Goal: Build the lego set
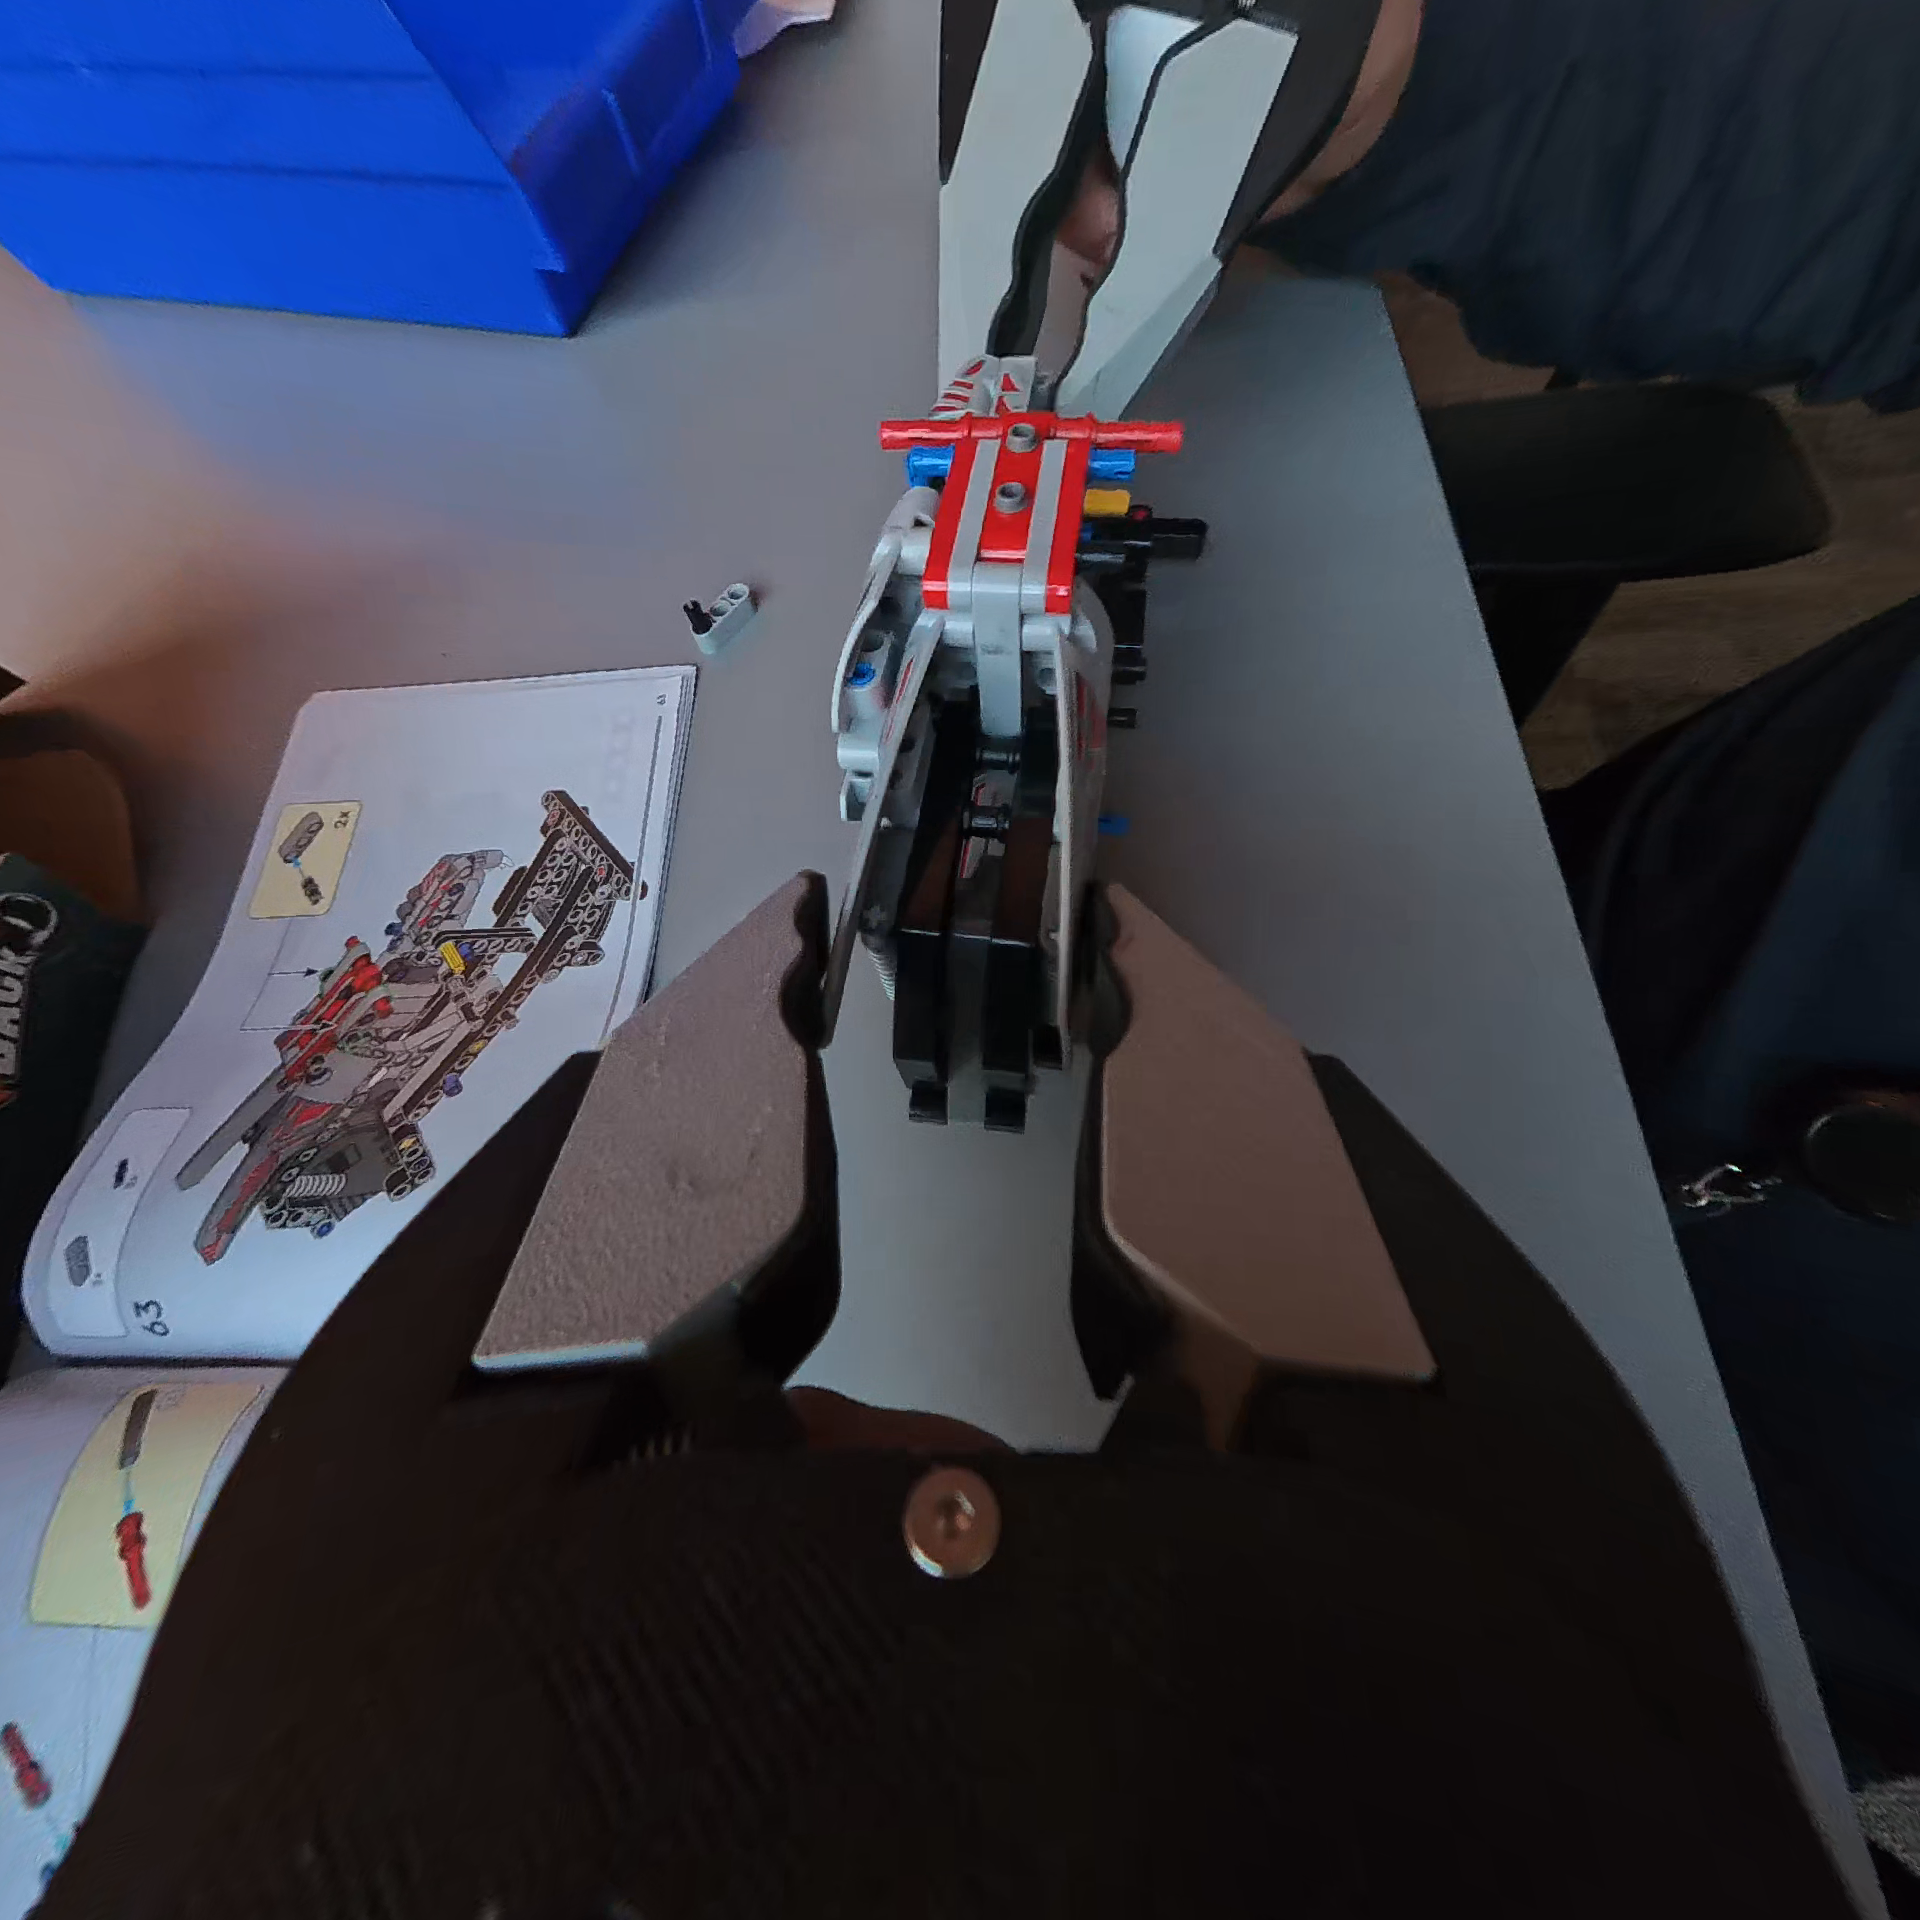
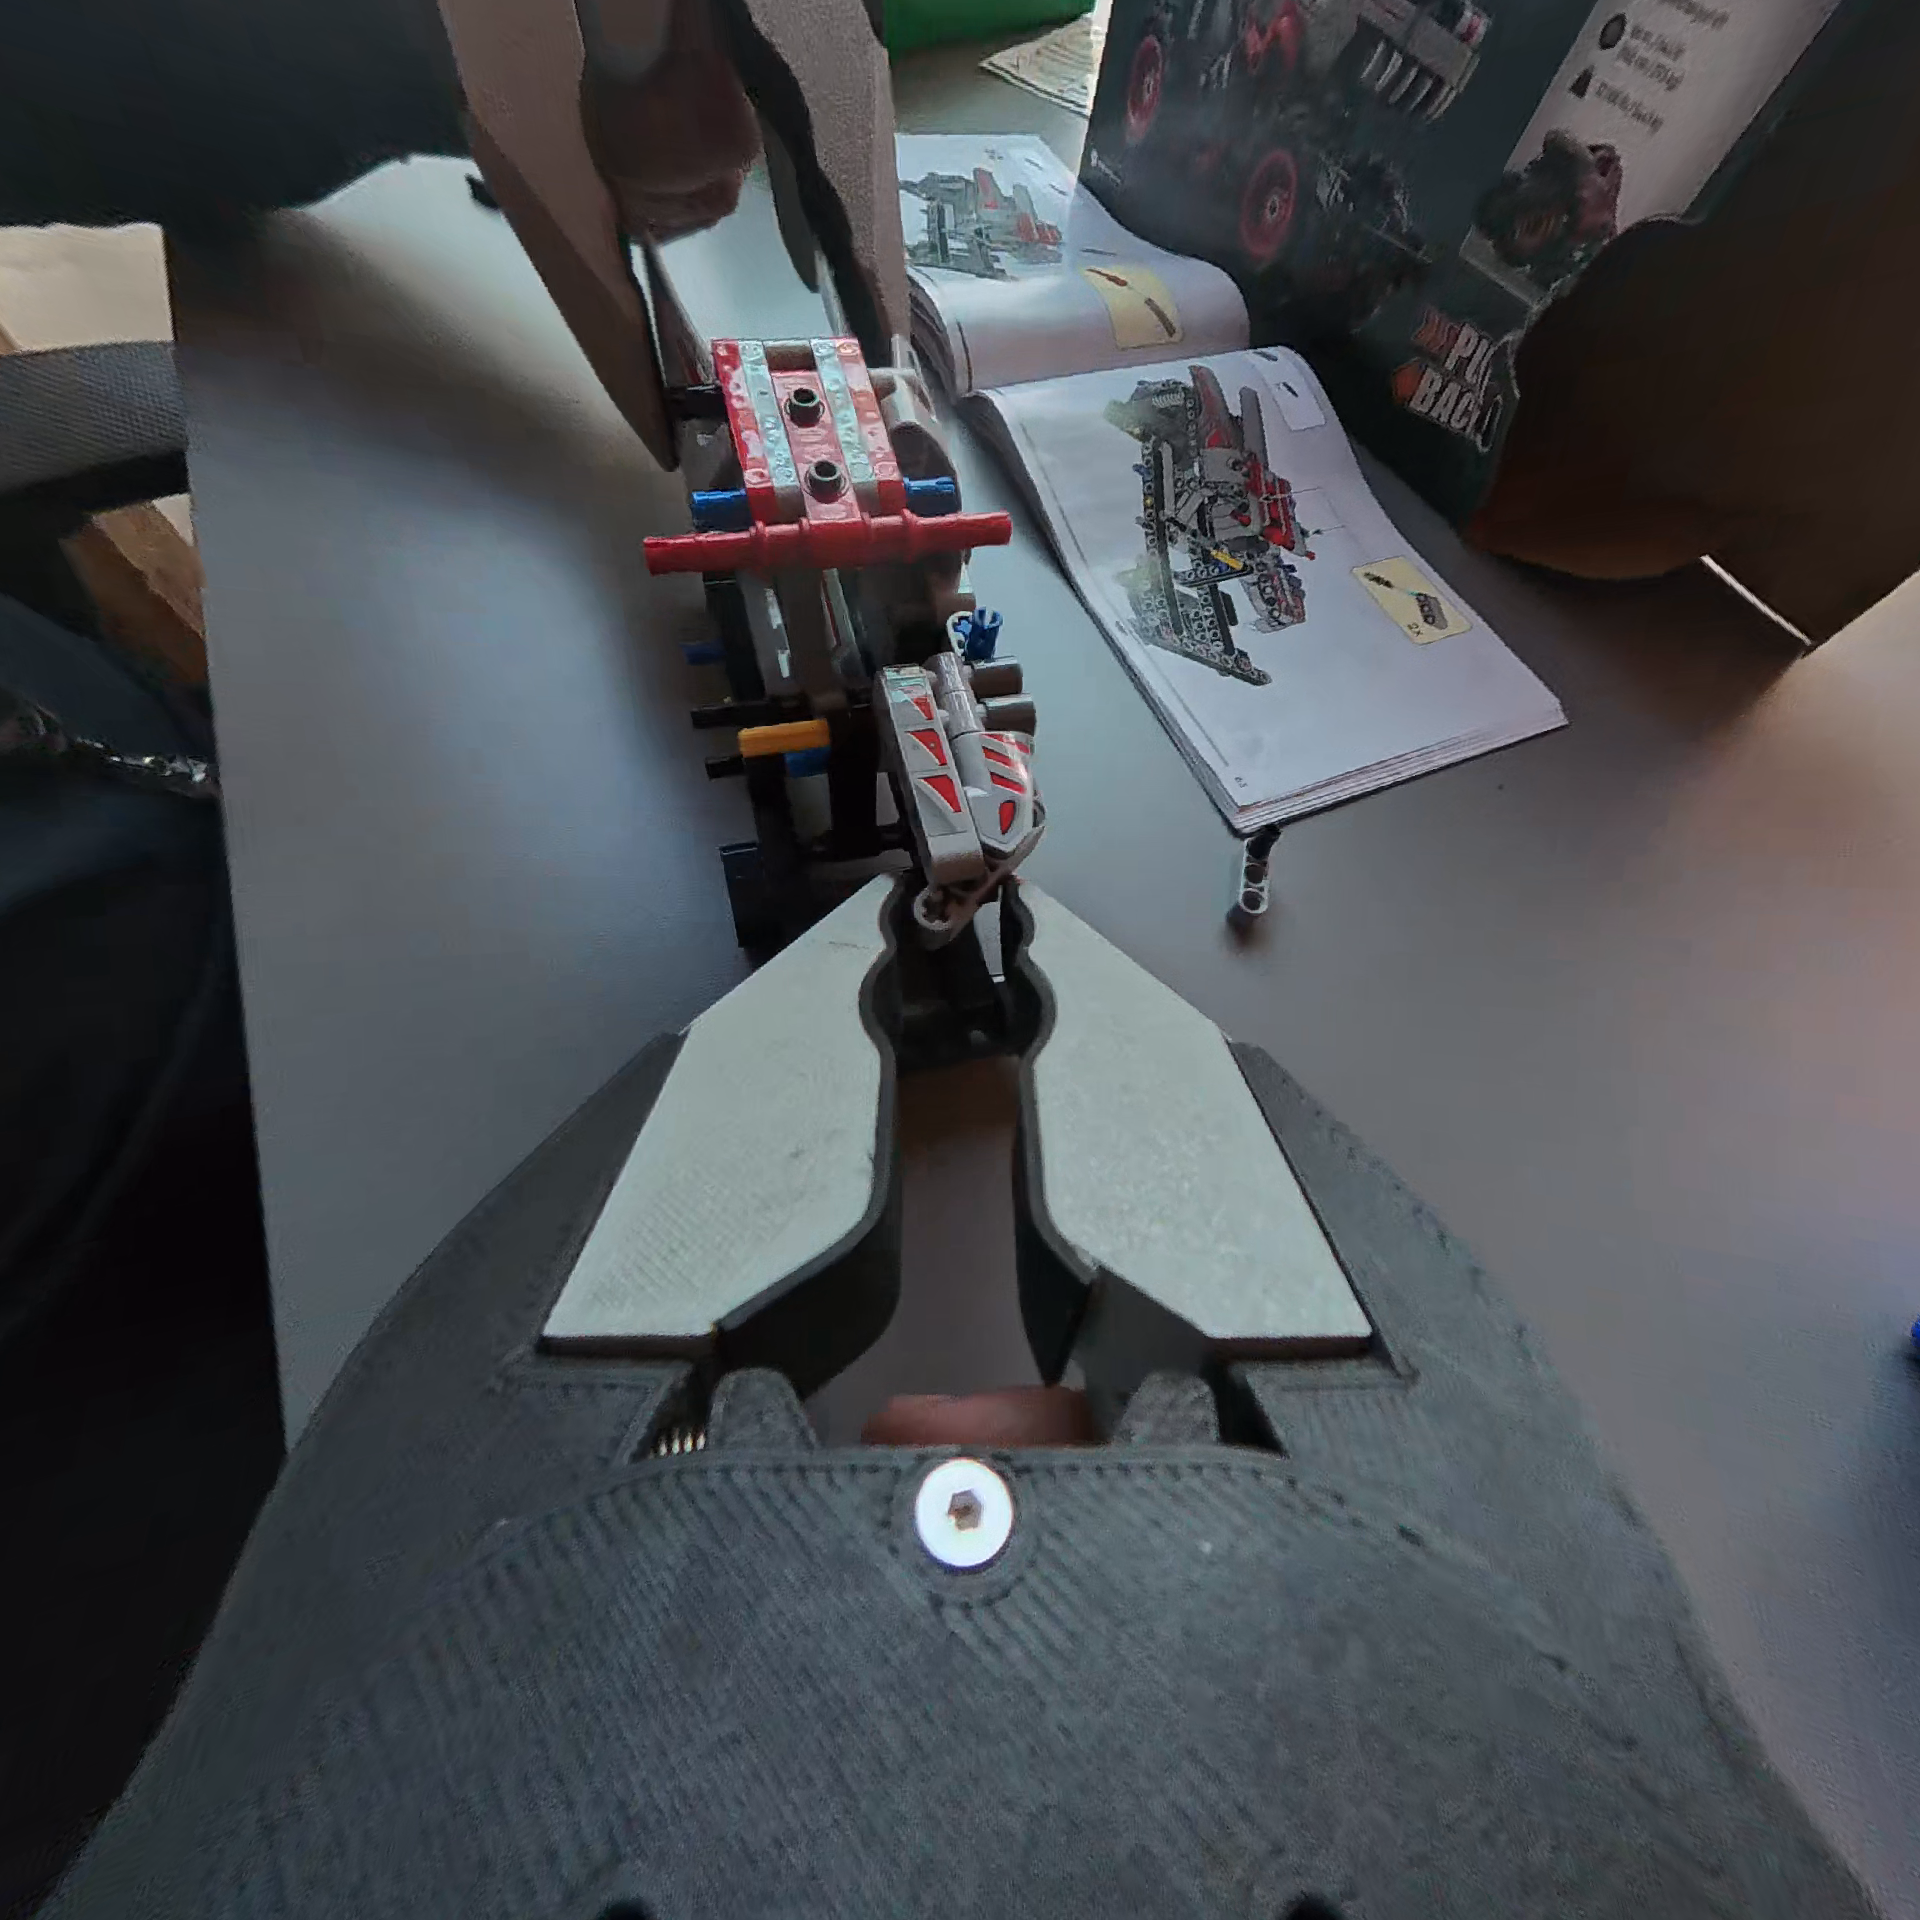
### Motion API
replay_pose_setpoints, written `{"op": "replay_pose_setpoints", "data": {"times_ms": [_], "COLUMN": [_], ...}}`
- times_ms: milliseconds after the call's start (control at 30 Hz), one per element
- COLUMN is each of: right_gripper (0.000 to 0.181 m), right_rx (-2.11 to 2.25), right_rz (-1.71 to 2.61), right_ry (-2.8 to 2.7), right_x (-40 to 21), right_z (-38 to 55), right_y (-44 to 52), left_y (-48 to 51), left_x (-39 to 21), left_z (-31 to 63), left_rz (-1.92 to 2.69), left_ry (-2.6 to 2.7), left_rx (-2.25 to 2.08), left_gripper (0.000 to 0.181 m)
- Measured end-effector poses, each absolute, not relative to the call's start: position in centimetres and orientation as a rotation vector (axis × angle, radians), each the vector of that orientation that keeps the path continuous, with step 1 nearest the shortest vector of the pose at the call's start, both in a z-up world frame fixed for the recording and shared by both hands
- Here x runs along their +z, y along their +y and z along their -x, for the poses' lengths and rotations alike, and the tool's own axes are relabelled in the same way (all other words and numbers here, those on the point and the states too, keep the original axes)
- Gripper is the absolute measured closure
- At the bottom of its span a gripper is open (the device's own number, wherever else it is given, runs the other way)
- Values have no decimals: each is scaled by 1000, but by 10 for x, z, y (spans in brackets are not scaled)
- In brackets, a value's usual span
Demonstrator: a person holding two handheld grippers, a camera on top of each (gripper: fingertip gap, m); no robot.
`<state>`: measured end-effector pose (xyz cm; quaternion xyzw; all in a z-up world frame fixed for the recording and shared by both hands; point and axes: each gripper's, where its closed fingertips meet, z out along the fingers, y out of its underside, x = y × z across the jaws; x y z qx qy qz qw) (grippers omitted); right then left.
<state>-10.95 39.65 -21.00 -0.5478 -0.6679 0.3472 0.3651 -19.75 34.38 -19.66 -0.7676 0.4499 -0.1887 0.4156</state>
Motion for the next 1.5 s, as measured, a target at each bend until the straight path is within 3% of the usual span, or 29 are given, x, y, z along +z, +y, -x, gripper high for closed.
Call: {"op": "replay_pose_setpoints", "data": {"times_ms": [433, 967, 1167, 1267, 1500], "right_gripper": [167, 166, 153, 160, 163], "right_rx": [997, 1004, 1052, 1024, 1053], "right_rz": [1297, 1347, 1312, 1324, 1293], "right_ry": [-1755, -1914, -1844, -1819, -1801], "right_x": [-160, -215, -208, -207, -201], "right_z": [157, 178, 181, 185, 183], "right_y": [387, 389, 387, 392, 389], "left_y": [336, 336, 329, 333, 335], "left_x": [-179, -182, -183, -185, -183], "left_z": [226, 248, 244, 247, 248], "left_rz": [1881, 1952, 1942, 1943, 1945], "left_ry": [915, 870, 935, 937, 911], "left_rx": [-842, -745, -719, -644, -664], "left_gripper": [141, 140, 125, 139, 141]}}
